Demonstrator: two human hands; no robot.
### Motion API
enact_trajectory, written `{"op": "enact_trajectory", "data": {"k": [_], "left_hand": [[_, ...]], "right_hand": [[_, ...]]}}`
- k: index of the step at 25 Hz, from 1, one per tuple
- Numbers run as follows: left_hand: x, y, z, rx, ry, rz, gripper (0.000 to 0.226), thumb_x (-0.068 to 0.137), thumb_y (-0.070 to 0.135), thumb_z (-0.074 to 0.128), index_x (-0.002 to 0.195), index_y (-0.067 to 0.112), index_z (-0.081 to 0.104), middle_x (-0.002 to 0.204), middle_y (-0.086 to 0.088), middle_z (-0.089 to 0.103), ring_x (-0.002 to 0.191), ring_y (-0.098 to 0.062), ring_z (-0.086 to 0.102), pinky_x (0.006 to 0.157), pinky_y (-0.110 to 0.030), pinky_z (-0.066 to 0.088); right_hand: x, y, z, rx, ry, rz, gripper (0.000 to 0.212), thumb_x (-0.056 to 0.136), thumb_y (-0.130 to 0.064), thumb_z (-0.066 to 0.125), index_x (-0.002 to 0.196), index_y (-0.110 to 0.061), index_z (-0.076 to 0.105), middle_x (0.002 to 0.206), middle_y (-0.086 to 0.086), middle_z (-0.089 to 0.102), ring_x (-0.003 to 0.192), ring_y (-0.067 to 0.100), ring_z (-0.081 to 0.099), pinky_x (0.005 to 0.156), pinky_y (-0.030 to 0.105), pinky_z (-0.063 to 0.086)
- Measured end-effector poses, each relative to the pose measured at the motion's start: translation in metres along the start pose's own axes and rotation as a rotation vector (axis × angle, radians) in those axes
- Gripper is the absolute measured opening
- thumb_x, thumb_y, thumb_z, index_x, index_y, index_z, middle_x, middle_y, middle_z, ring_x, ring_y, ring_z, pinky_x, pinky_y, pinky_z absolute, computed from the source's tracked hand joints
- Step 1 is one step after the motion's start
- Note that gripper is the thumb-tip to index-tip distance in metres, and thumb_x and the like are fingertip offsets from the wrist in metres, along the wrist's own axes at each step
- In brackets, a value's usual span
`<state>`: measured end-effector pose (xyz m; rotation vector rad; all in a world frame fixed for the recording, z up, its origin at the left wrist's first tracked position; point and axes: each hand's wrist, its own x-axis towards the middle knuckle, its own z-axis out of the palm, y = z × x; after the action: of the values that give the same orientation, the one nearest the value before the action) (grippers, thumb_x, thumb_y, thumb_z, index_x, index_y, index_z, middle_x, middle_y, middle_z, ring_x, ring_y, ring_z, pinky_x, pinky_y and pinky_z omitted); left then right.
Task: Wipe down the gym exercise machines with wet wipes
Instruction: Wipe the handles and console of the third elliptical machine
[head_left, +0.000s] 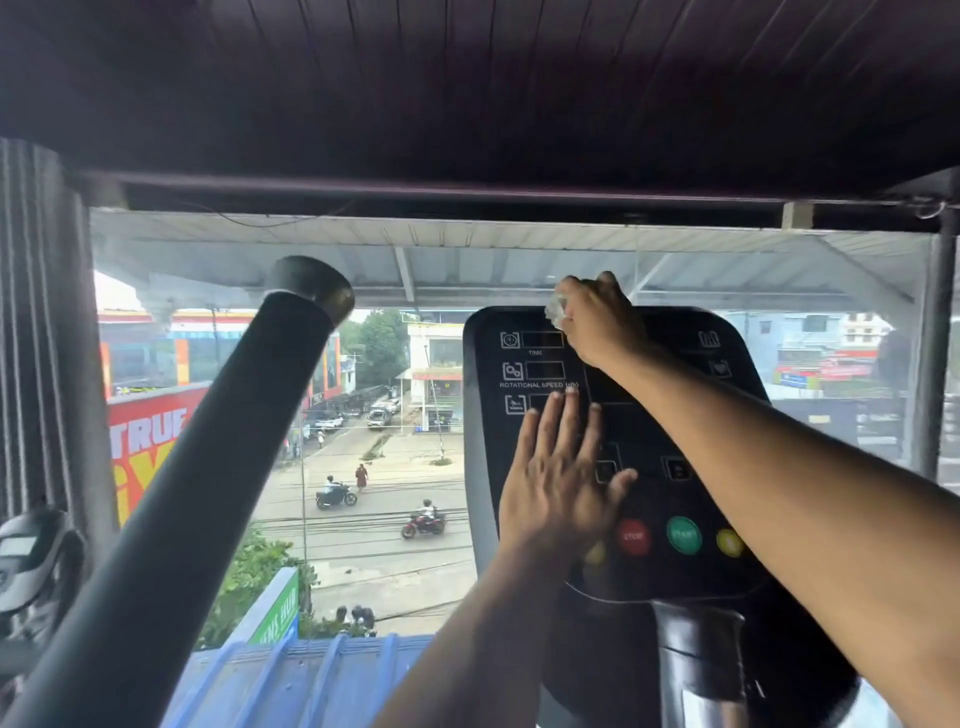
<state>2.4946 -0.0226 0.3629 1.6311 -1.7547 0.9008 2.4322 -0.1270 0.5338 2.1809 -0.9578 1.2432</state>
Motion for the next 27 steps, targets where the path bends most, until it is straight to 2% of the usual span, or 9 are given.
{"op": "enact_trajectory", "data": {"k": [2, 5, 8, 11, 15, 18, 20, 24, 27], "left_hand": [[-0.001, -0.002, 0.002, 0.011, 0.007, -0.012, 0.083, 0.103, 0.069, 0.023, 0.167, 0.015, 0.019, 0.175, -0.011, 0.006, 0.162, -0.025, 0.002, 0.131, -0.047, 0.004], [0.001, -0.002, 0.0, 0.052, -0.027, 0.0, 0.082, 0.103, 0.07, 0.019, 0.167, 0.018, 0.017, 0.175, -0.01, 0.008, 0.162, -0.026, 0.002, 0.131, -0.047, 0.003], [0.0, -0.003, 0.0, 0.076, -0.055, 0.003, 0.083, 0.102, 0.071, 0.013, 0.167, 0.02, 0.016, 0.175, -0.009, 0.011, 0.162, -0.026, 0.002, 0.13, -0.047, 0.002], [-0.002, 0.0, -0.003, 0.078, -0.069, -0.012, 0.085, 0.102, 0.071, 0.011, 0.168, 0.018, 0.009, 0.175, -0.01, -0.001, 0.162, -0.025, -0.005, 0.131, -0.046, -0.001], [-0.003, 0.001, -0.005, 0.081, -0.046, -0.006, 0.084, 0.103, 0.07, 0.016, 0.168, 0.016, 0.012, 0.175, -0.012, 0.0, 0.162, -0.025, -0.002, 0.131, -0.047, 0.001], [-0.004, 0.001, -0.005, 0.095, -0.054, 0.0, 0.084, 0.103, 0.07, 0.014, 0.168, 0.017, 0.008, 0.175, -0.011, -0.004, 0.162, -0.025, -0.006, 0.131, -0.047, 0.0], [-0.003, 0.0, -0.004, 0.09, -0.063, -0.001, 0.084, 0.103, 0.07, 0.012, 0.168, 0.018, 0.003, 0.174, -0.01, -0.009, 0.162, -0.024, -0.01, 0.131, -0.047, -0.002], [0.0, -0.001, -0.004, 0.068, -0.091, 0.008, 0.086, 0.098, 0.069, 0.002, 0.168, 0.019, -0.001, 0.175, -0.009, -0.007, 0.161, -0.024, -0.011, 0.131, -0.047, -0.002], [0.001, -0.001, -0.004, 0.075, -0.089, 0.011, 0.087, 0.097, 0.069, 0.002, 0.168, 0.019, 0.0, 0.175, -0.008, -0.005, 0.162, -0.024, -0.01, 0.13, -0.047, -0.001]], "right_hand": [[-0.003, -0.005, 0.002, 0.009, -0.005, 0.034, 0.014, 0.094, -0.003, 0.063, 0.106, 0.0, 0.069, 0.108, 0.017, 0.07, 0.107, 0.033, 0.059, 0.076, 0.028, 0.039], [-0.01, -0.043, 0.004, 0.203, -0.097, -0.143, 0.013, 0.095, -0.006, 0.065, 0.094, 0.001, 0.076, 0.097, 0.016, 0.071, 0.094, 0.029, 0.064, 0.085, 0.029, 0.047], [-0.024, -0.053, 0.011, 0.209, -0.212, -0.328, 0.019, 0.099, -0.009, 0.061, 0.108, -0.002, 0.076, 0.107, 0.013, 0.066, 0.099, 0.024, 0.06, 0.086, 0.029, 0.044], [-0.026, -0.004, 0.0, 0.184, -0.118, -0.136, 0.021, 0.099, -0.014, 0.061, 0.111, -0.004, 0.076, 0.114, 0.015, 0.064, 0.11, 0.029, 0.06, 0.095, 0.036, 0.048], [-0.031, 0.072, -0.013, 0.112, 0.013, 0.202, 0.013, 0.095, -0.008, 0.066, 0.1, -0.003, 0.077, 0.105, 0.016, 0.065, 0.098, 0.029, 0.065, 0.078, 0.024, 0.043], [-0.027, 0.075, -0.007, 0.112, 0.029, 0.275, 0.011, 0.093, -0.005, 0.066, 0.093, -0.002, 0.076, 0.104, 0.019, 0.067, 0.1, 0.031, 0.066, 0.079, 0.022, 0.045], [-0.02, 0.047, 0.002, 0.171, 0.026, 0.203, 0.013, 0.093, -0.006, 0.065, 0.094, -0.002, 0.077, 0.103, 0.017, 0.069, 0.102, 0.03, 0.065, 0.084, 0.027, 0.051], [-0.02, -0.032, 0.017, 0.219, -0.091, -0.125, 0.021, 0.098, -0.017, 0.063, 0.093, -0.001, 0.076, 0.099, 0.012, 0.067, 0.096, 0.026, 0.065, 0.085, 0.038, 0.054], [-0.02, -0.034, 0.014, 0.198, -0.099, -0.177, 0.017, 0.097, -0.01, 0.063, 0.098, 0.001, 0.076, 0.104, 0.014, 0.065, 0.093, 0.027, 0.064, 0.082, 0.039, 0.054]]}}
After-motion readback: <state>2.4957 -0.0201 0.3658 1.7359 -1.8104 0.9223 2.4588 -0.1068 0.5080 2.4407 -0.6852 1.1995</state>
